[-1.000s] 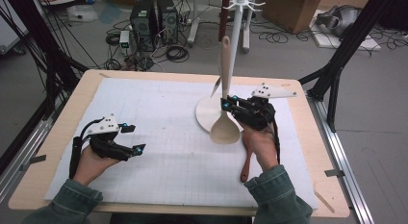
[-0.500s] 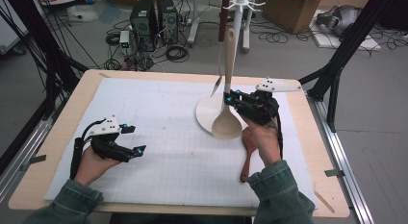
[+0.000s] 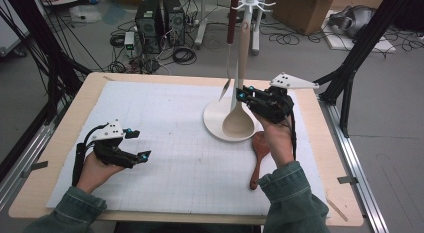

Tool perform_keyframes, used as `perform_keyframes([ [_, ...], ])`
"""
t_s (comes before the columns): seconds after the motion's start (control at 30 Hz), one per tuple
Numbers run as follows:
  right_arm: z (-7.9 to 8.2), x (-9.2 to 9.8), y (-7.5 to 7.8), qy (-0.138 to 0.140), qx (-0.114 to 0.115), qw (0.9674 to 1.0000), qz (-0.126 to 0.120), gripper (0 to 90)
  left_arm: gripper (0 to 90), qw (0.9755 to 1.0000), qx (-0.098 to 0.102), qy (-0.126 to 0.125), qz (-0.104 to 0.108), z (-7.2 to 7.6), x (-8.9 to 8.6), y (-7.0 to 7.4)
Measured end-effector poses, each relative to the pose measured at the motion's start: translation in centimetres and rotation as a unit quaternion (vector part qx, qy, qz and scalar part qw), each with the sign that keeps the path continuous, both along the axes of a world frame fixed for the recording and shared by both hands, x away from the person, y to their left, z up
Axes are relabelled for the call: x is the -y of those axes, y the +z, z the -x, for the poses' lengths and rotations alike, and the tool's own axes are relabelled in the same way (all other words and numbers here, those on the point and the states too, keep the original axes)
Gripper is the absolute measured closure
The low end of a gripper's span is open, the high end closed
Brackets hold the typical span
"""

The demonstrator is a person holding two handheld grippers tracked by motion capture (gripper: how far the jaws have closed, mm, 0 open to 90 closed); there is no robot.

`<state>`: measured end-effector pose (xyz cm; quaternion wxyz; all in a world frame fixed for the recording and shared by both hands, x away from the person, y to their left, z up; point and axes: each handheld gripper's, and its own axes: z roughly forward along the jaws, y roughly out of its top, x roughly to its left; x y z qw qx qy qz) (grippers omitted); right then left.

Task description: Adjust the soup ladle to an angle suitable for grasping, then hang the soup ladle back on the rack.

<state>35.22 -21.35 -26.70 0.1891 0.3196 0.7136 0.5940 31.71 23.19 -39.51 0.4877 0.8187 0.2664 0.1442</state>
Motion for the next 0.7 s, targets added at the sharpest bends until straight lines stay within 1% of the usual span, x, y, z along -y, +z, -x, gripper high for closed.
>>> perform_keyframes([
  [0.07, -0.1, 0.2, 0.4, -0.001, 0.003, 1.0000, -0.002, 78.9, 14.1, 1.0000, -0.002, 0.003, 0.005, 0.0, 0.0, 0.0],
  [0.1, -0.2, 0.3, 0.7, -0.002, 0.004, 1.0000, -0.002, 78.9, 14.1, 1.0000, -0.001, 0.000, 0.001, -0.1, 0.0, 0.0],
  [0.13, -0.3, 0.3, 0.9, -0.004, 0.004, 1.0000, -0.002, 78.9, 14.1, 1.0000, -0.001, 0.000, 0.002, -0.1, 0.0, 0.0],
  [0.17, -0.5, 0.4, 1.1, -0.004, 0.003, 1.0000, -0.002, 78.9, 14.1, 1.0000, -0.002, 0.002, 0.004, 0.0, 0.0, 0.0],
  [0.27, -1.0, 0.4, 1.5, -0.008, -0.002, 1.0000, -0.002, 78.9, 14.1, 1.0000, 0.000, -0.002, 0.001, 0.0, 0.0, 0.0],
  [0.3, -1.2, 0.4, 1.6, -0.010, -0.004, 0.9999, -0.001, 78.9, 14.1, 1.0000, -0.001, 0.000, 0.006, 0.0, 0.0, 0.0],
  [0.47, -1.9, 0.6, 1.5, -0.020, -0.008, 0.9998, -0.006, 78.9, 14.1, 1.0000, -0.001, -0.002, 0.007, 0.0, 0.0, 0.0],
  [0.6, -2.5, 0.6, 1.4, -0.024, -0.015, 0.9996, -0.001, 78.9, 14.1, 1.0000, -0.001, -0.003, 0.004, 0.0, 0.0, 0.0],
  [0.7, -2.7, 0.5, 1.3, -0.023, -0.016, 0.9996, 0.001, 78.8, 14.1, 1.0000, 0.000, -0.002, 0.006, 0.1, 0.1, 0.1],
])
